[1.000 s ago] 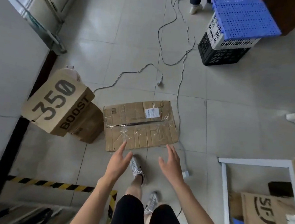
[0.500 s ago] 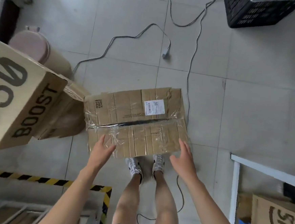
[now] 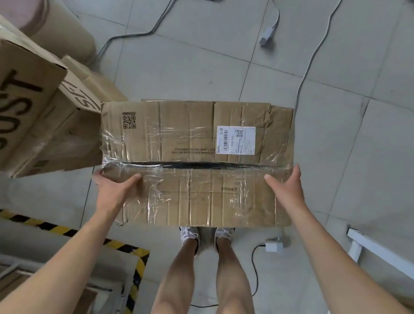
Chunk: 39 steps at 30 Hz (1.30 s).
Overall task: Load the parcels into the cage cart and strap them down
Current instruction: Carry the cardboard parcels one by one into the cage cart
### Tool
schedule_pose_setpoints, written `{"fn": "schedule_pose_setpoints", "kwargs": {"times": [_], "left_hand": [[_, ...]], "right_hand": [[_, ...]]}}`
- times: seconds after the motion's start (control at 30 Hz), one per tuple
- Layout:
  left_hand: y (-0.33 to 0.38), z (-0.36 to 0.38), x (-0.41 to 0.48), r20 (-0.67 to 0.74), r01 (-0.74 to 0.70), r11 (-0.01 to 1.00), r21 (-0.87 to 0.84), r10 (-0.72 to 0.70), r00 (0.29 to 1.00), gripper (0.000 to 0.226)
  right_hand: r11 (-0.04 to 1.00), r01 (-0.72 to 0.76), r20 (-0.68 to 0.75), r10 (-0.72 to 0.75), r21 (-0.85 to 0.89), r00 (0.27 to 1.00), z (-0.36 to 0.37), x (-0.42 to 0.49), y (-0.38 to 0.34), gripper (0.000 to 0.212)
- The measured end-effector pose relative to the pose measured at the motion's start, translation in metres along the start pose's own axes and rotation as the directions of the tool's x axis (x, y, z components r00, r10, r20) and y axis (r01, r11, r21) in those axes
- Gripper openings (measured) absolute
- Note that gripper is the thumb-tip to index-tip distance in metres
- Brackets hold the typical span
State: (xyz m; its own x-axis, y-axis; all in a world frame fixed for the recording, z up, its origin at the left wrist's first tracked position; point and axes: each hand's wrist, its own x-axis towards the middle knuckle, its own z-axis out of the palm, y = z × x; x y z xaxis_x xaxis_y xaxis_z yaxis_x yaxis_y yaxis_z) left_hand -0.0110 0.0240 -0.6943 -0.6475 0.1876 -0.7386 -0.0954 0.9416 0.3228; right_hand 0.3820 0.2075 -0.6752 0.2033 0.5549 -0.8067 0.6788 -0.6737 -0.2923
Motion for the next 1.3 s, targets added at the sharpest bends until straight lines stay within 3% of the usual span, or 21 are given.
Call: {"fn": "schedule_pose_setpoints", "kwargs": {"times": [0.1, 0.2, 0.37, 0.63, 0.73, 0.83, 0.97, 1.1, 1.3], "left_hand": [[-0.002, -0.01, -0.005, 0.045, 0.045, 0.999, 0.003, -0.045, 0.998, 0.129], [0.005, -0.027, -0.016, 0.117, 0.065, 0.998, -0.017, -0.063, 0.991, 0.105], [0.008, -0.062, -0.072, 0.088, 0.054, 0.994, -0.09, -0.046, 0.995, 0.096], [0.014, -0.167, -0.246, -0.13, -0.024, 0.953, -0.302, -0.016, 0.991, 0.092], [0.012, -0.214, -0.318, -0.241, -0.098, 0.928, -0.359, 0.009, 0.97, 0.091], [0.0, -0.259, -0.378, -0.37, -0.159, 0.902, -0.403, -0.002, 0.929, 0.092], [-0.037, -0.321, -0.441, -0.502, -0.214, 0.828, -0.518, -0.093, 0.86, 0.092], [-0.108, -0.376, -0.506, -0.631, -0.325, 0.733, -0.598, -0.18, 0.755, 0.077], [-0.254, -0.416, -0.646, -0.76, -0.522, 0.557, -0.646, -0.404, 0.51, 0.064]], "right_hand": [[0.999, -0.04, 0.044, 0.039, 0.016, 0.998, -0.009, -0.009, -0.007, 0.094], [1.0, 0.002, 0.03, -0.002, 0.01, 1.0, -0.025, -0.028, -0.017, 0.082], [0.997, 0.082, -0.011, -0.082, -0.009, 0.997, -0.06, -0.079, -0.037, 0.078], [0.957, 0.281, 0.061, -0.277, -0.076, 0.959, -0.135, -0.212, -0.086, 0.083], [0.92, 0.385, 0.092, -0.378, -0.075, 0.921, -0.162, -0.272, -0.118, 0.076], [0.873, 0.482, 0.116, -0.473, -0.077, 0.874, -0.168, -0.331, -0.151, 0.087], [0.784, 0.616, 0.2, -0.593, -0.081, 0.78, -0.144, -0.407, -0.191, 0.093], [0.64, 0.767, 0.358, -0.709, -0.036, 0.608, -0.099, -0.491, -0.215, 0.079], [0.46, 0.883, 0.557, -0.759, 0.091, 0.337, -0.012, -0.636, -0.182, 0.074]]}}
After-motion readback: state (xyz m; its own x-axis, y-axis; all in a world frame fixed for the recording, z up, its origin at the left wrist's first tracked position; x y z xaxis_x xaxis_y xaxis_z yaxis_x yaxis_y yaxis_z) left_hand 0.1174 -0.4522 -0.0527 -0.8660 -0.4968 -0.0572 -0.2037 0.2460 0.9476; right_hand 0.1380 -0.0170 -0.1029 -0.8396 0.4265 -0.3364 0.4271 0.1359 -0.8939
